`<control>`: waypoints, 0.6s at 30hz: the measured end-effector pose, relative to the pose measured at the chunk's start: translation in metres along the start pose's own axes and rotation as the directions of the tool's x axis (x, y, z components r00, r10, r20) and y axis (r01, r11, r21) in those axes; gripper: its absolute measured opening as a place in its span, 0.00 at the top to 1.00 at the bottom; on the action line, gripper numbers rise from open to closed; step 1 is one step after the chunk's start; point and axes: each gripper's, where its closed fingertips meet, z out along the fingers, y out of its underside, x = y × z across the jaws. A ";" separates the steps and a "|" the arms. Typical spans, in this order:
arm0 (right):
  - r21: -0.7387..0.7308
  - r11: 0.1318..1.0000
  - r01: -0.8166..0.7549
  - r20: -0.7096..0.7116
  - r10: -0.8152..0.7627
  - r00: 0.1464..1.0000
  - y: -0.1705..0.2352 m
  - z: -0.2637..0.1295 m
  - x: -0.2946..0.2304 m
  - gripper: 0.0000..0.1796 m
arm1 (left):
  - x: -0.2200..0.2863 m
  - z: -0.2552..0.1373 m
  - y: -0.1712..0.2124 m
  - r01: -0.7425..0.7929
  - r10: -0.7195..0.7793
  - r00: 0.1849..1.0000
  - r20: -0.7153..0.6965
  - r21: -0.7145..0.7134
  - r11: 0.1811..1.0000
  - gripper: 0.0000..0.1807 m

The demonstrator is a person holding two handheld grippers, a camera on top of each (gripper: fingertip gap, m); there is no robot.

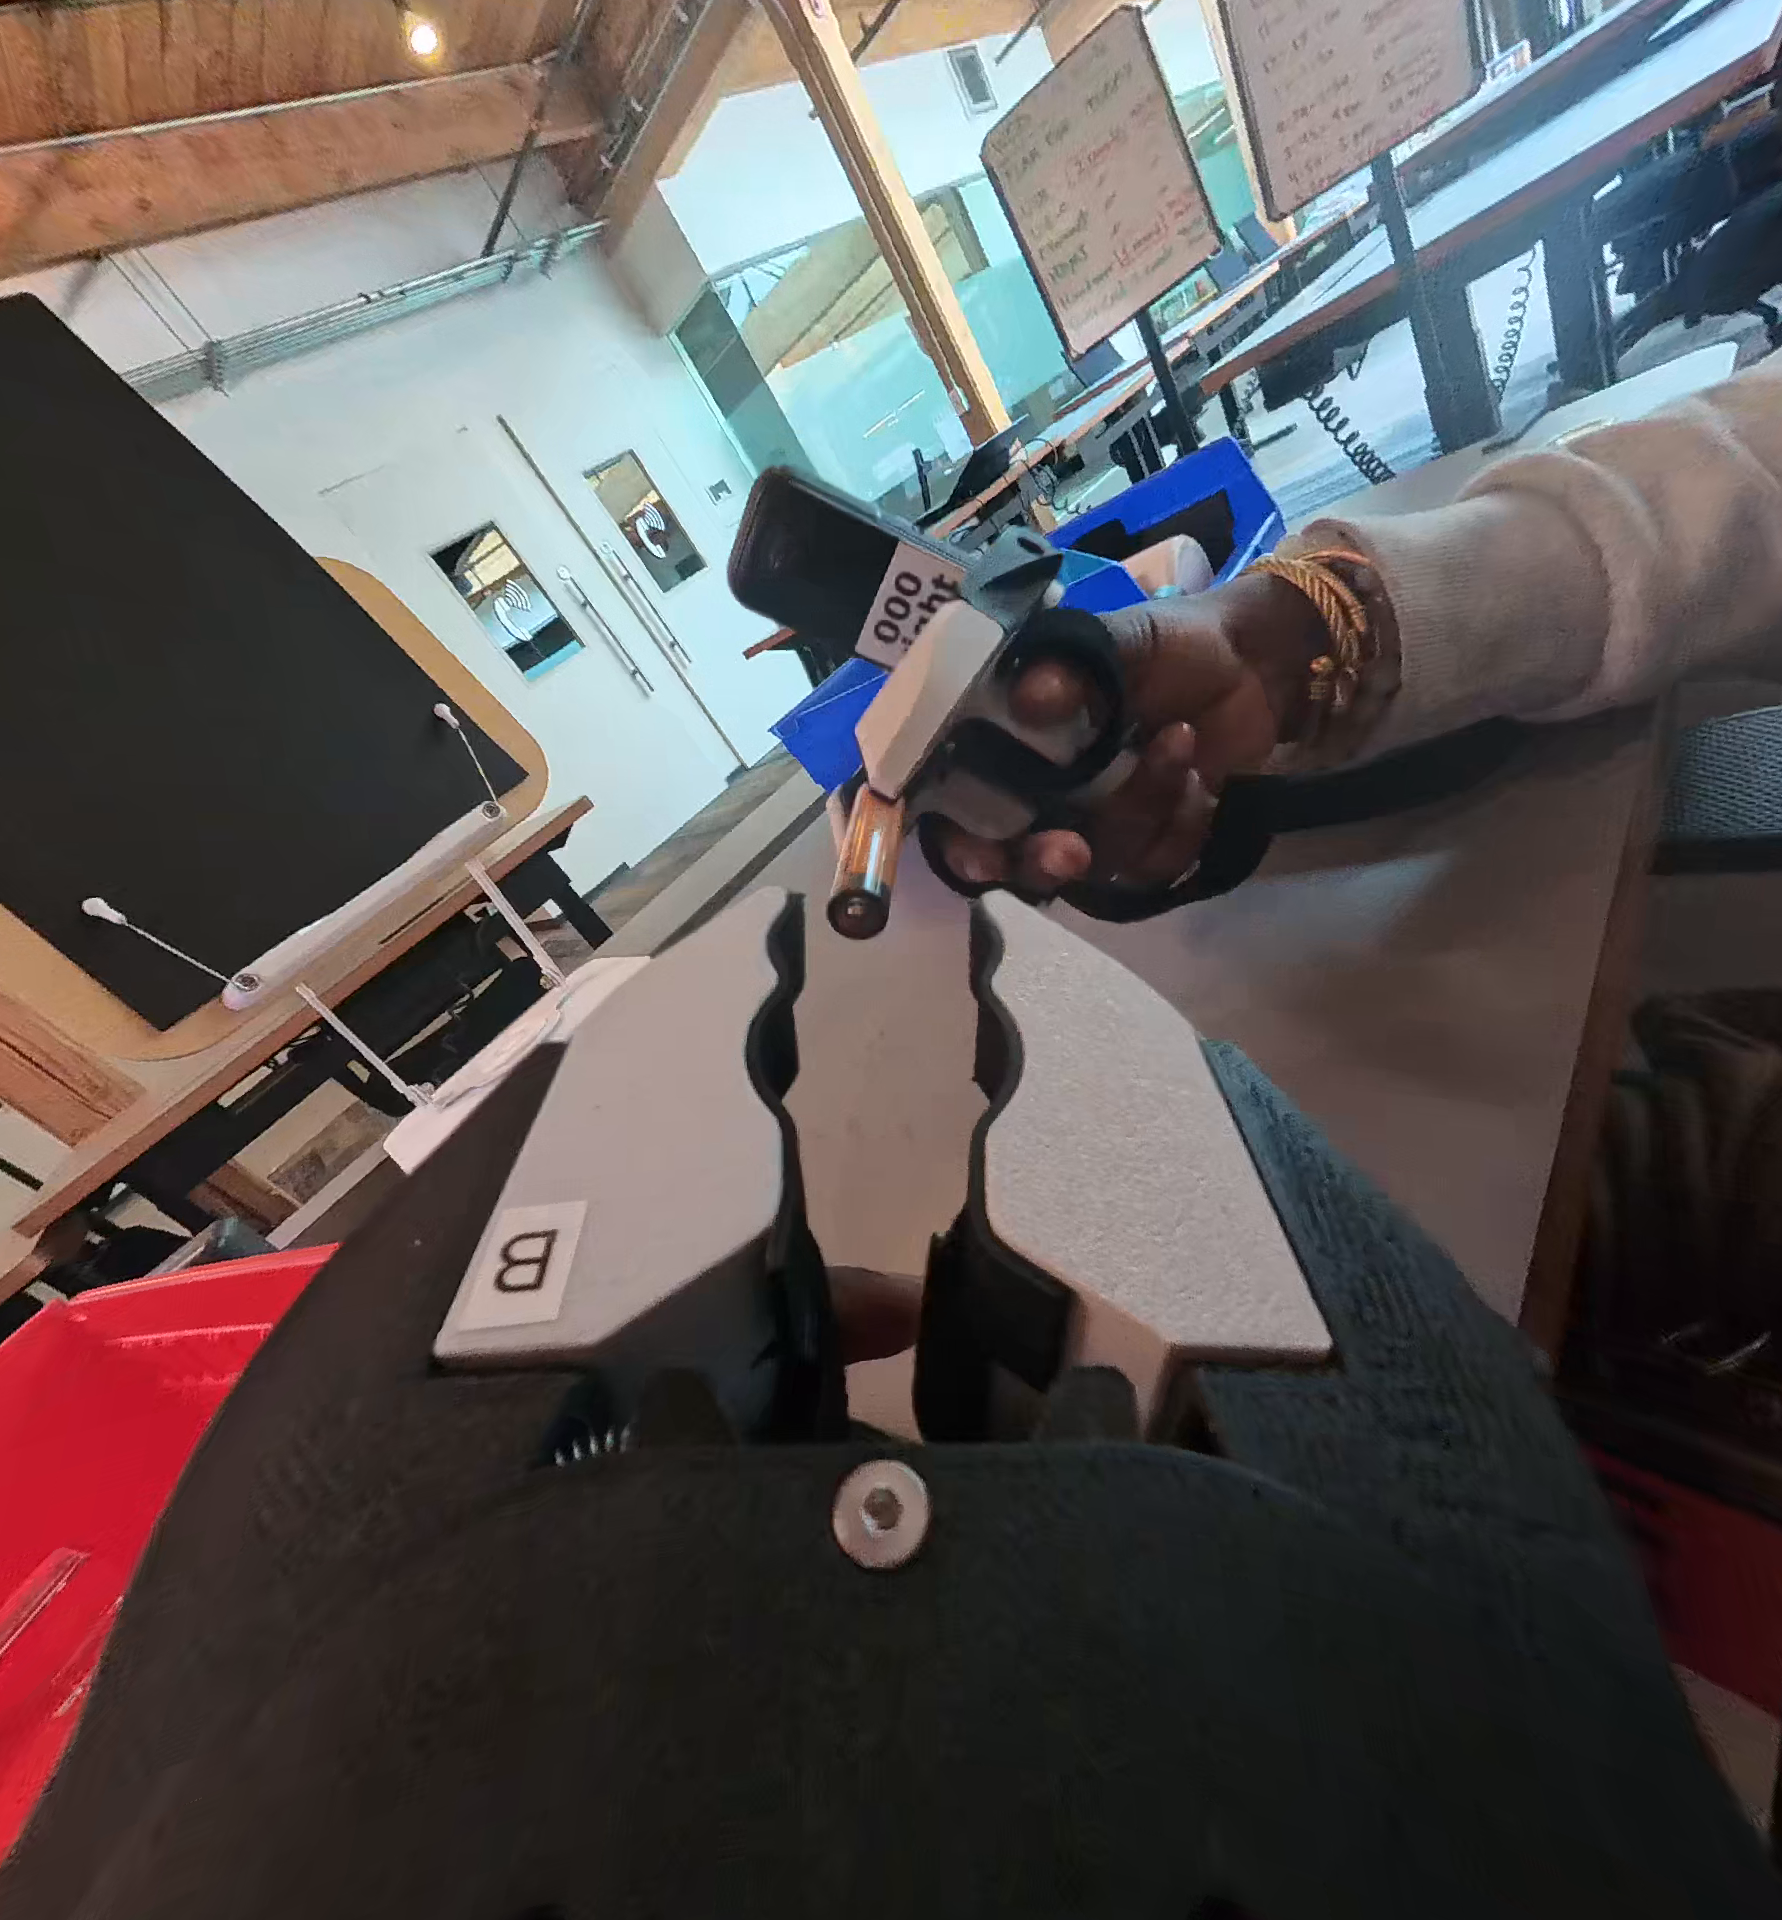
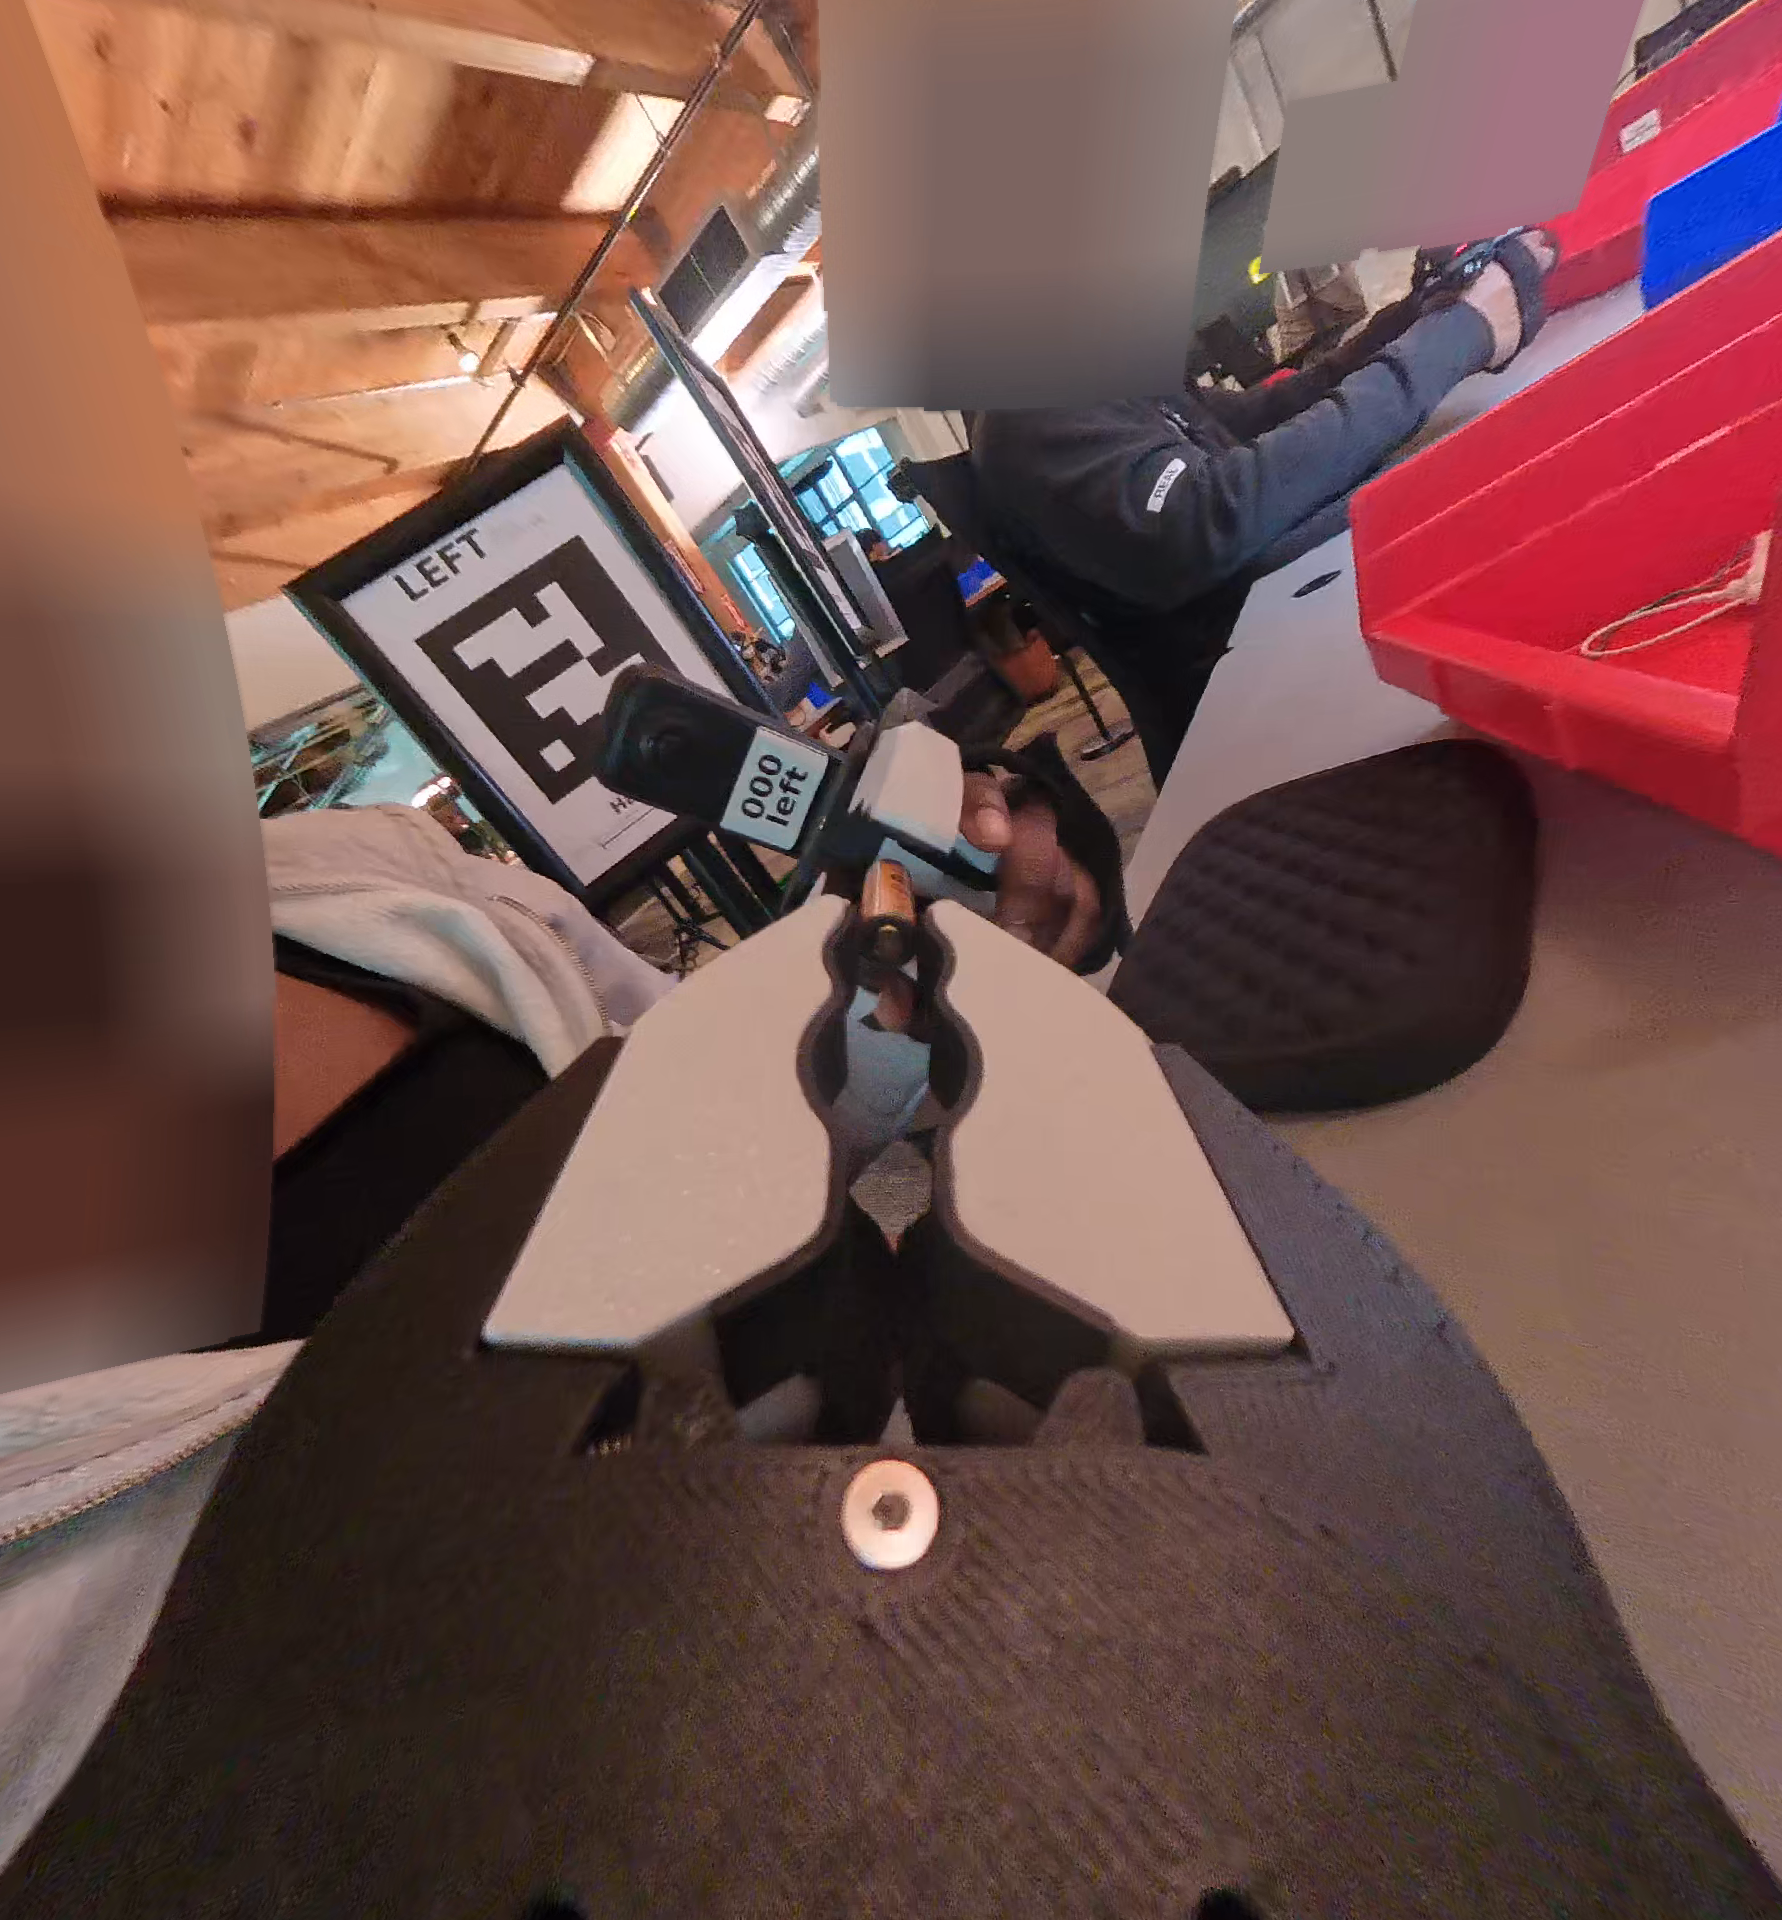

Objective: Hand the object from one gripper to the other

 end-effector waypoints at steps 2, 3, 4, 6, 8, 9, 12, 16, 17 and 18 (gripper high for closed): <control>0.001 1.000 -0.019 0.003 0.019 1.000 0.001 0.000 0.001 0.94 | 0.001 0.001 -0.002 -0.002 0.002 1.000 0.002 0.014 1.000 0.88; 0.002 1.000 -0.025 0.008 0.025 1.000 0.001 0.000 0.000 0.94 | 0.000 0.001 -0.003 0.002 -0.003 1.000 0.006 0.019 1.000 0.90; 0.000 1.000 -0.029 0.012 0.029 1.000 0.001 0.000 0.000 0.94 | 0.000 0.000 -0.002 0.008 -0.008 1.000 0.008 0.019 1.000 0.91; -0.007 1.000 -0.028 0.011 0.028 1.000 0.003 0.000 0.000 0.94 | -0.001 0.000 -0.002 0.015 -0.015 1.000 0.004 0.014 1.000 0.93; -0.011 0.999 -0.030 0.017 0.030 0.999 0.003 0.001 -0.002 0.94 | 0.000 -0.001 -0.003 0.018 -0.018 1.000 -0.003 0.017 1.000 0.94; -0.011 1.000 -0.029 0.022 0.030 0.999 0.004 0.001 -0.002 0.94 | 0.001 -0.002 -0.004 0.024 -0.024 1.000 -0.011 0.023 0.999 0.94; -0.018 1.000 -0.007 0.019 0.007 1.000 0.005 0.002 -0.003 0.94 | 0.002 -0.003 -0.003 0.078 -0.077 0.996 -0.040 0.021 0.997 0.94; -0.051 0.971 0.232 -0.063 -0.235 0.970 0.002 0.002 -0.004 0.85 | 0.001 -0.006 -0.005 0.235 -0.230 0.968 -0.097 0.040 0.971 0.94; -0.068 0.947 0.315 -0.097 -0.320 0.942 0.001 0.001 -0.004 0.83 | 0.001 -0.007 -0.006 0.277 -0.270 0.956 -0.115 0.043 0.960 0.94; -0.081 0.915 0.396 -0.125 -0.403 0.907 -0.002 0.000 -0.005 0.81 | 0.001 -0.009 -0.006 0.314 -0.307 0.942 -0.138 0.032 0.949 0.94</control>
